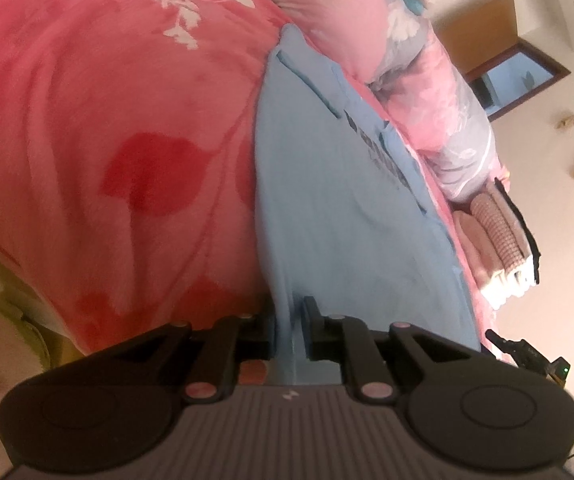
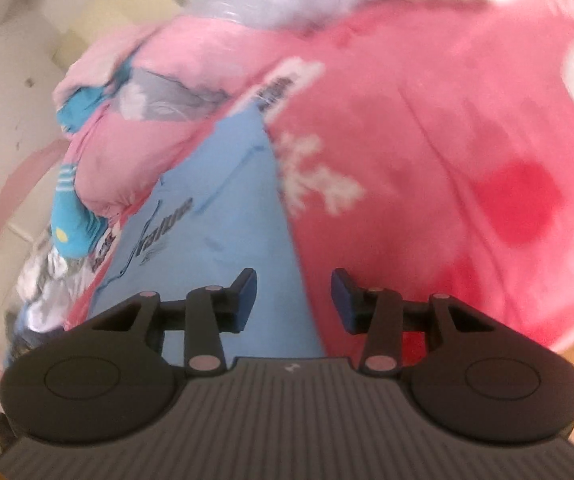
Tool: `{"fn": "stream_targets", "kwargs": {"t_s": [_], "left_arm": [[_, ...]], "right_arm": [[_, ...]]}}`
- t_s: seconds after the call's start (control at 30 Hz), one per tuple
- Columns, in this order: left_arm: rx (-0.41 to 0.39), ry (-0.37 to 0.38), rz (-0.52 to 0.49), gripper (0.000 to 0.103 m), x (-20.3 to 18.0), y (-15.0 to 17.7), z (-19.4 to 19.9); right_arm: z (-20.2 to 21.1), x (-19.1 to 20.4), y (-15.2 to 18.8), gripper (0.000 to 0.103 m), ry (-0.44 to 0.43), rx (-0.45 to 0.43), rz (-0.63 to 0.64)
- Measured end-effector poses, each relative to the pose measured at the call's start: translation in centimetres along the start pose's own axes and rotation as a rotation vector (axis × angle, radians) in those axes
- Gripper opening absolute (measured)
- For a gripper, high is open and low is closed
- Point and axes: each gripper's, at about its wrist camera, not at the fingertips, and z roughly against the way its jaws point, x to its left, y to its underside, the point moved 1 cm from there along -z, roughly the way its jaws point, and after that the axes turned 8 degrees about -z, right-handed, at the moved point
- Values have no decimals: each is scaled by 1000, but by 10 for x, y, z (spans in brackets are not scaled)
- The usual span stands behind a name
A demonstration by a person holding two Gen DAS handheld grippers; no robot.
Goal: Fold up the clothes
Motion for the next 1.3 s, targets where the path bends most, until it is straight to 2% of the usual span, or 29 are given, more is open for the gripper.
{"fn": "stream_targets", "kwargs": {"t_s": [0.1,0.43,0.73,0.8,0.97,1.13,1.3], "left_arm": [[8,-13,-19,13,-2,0,2],[18,-27,-27,13,-5,1,3],[9,-33,-35,13,-5,4,2],[4,-37,-39,10,-6,5,2],[-2,-61,-74,7,-12,8,4],[-16,-47,-71,5,-15,8,13],[-55,-4,-72,4,-24,2,28]], "right_arm": [[5,-12,9,40,-46,9,-31],[22,-31,26,39,-93,69,-71],[21,-42,46,36,-76,122,-93],[20,-43,49,33,-67,128,-90],[23,-40,54,6,-70,120,-69],[33,-29,55,3,-83,87,-33],[44,-8,45,2,-135,47,13]]}}
